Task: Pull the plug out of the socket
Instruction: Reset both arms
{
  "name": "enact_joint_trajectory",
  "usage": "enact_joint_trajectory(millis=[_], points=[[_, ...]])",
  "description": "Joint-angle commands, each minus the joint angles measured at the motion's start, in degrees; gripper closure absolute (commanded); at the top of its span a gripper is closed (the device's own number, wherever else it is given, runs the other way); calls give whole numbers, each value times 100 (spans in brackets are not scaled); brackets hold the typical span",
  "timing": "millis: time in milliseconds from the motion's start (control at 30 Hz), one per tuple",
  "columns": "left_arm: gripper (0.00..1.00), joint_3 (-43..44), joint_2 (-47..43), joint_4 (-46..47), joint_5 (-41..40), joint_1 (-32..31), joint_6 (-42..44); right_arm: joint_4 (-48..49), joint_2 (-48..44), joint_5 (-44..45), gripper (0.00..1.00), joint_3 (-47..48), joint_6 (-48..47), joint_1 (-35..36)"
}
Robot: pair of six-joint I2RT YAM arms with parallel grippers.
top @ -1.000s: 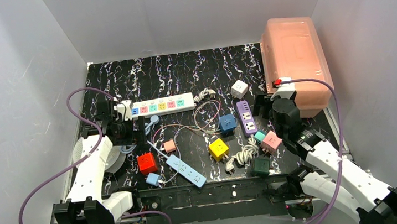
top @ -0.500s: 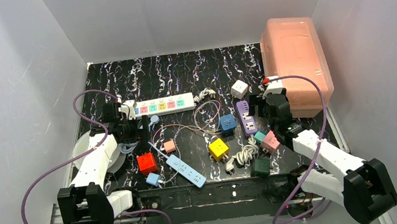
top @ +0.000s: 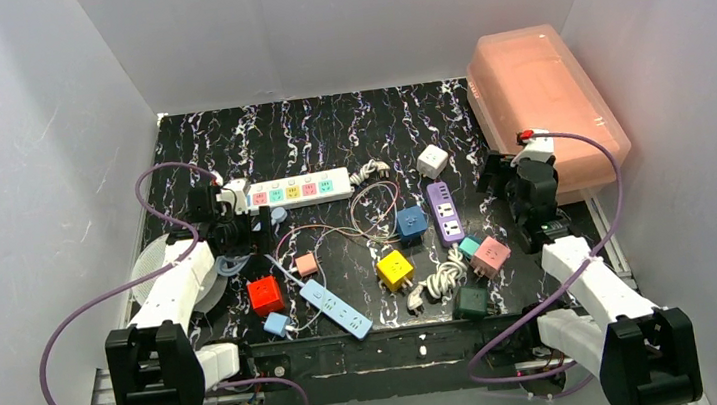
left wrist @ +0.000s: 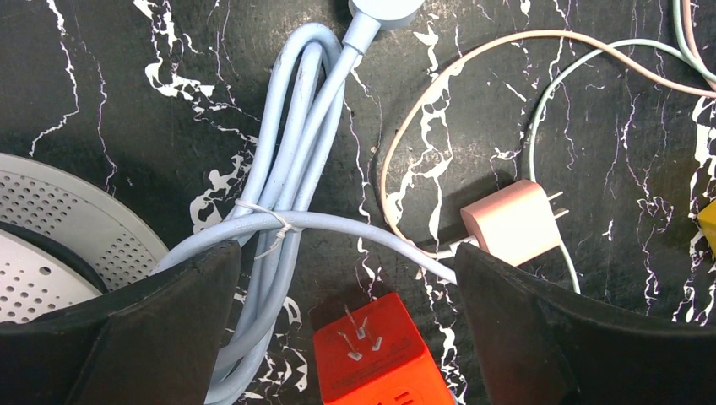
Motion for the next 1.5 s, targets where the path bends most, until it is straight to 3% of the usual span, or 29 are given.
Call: enact_joint_trajectory(millis=[0, 133, 533, 633, 700, 833, 933, 1100, 1267, 1333, 1367, 1467], points=[[0, -2, 138, -83, 19, 25, 111, 563, -94, -1009, 7, -159, 183, -50], [0, -23, 195, -21, 133, 21, -5, 788, 242, -1534, 7, -193, 209, -50], [0, -571, 439, 1101, 283, 21, -195, 1541, 579, 9, 6, -332, -495, -50], [1, -949, 583, 1756, 90, 26, -195, 2035, 660, 483, 6, -644, -870, -50], [0, -1554, 658, 2813, 31, 45, 89, 2599, 1122, 700, 6, -878, -886, -67], [1, -1941, 554, 3183, 15, 275, 18, 3131, 1674, 712, 5, -803, -1170, -81], [0, -2584, 910, 4457, -310, 276, -108, 3699, 1829, 1032, 5, -1005, -1044, -181], [0, -2725, 1704, 5472, -79, 280, -54, 3478, 1834, 346, 5, -914, -984, -454], [0, -2705, 1683, 5360, -60, 304, -68, 3572, 1855, 3, 5, -955, -983, -592], [0, -2698, 1667, 5309, -66, 306, -57, 3711, 1781, -366, 5, -1098, -959, -724], [0, -2706, 1670, 5340, -113, 308, -84, 4162, 1930, -1169, 4, -1341, -941, -987], [0, -2712, 1667, 5337, -122, 303, -85, 3891, 1988, -1386, 4, -1166, -870, -1203]])
